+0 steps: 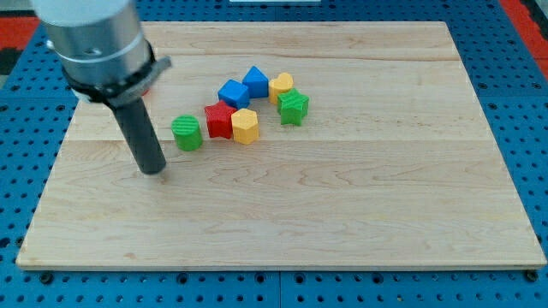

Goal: Push the red circle above the green circle

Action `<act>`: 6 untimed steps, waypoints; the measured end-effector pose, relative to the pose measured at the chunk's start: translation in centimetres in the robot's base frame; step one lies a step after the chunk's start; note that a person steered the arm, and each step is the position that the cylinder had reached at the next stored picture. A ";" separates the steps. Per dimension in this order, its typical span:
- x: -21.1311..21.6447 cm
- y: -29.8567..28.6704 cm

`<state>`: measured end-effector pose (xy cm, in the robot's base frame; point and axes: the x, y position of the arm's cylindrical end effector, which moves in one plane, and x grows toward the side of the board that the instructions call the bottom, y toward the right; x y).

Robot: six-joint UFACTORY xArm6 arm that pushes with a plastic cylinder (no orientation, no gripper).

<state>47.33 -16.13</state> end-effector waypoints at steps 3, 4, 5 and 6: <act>-3.6 -8.2; -10.3 -14.3; -15.1 -10.3; -15.1 0.4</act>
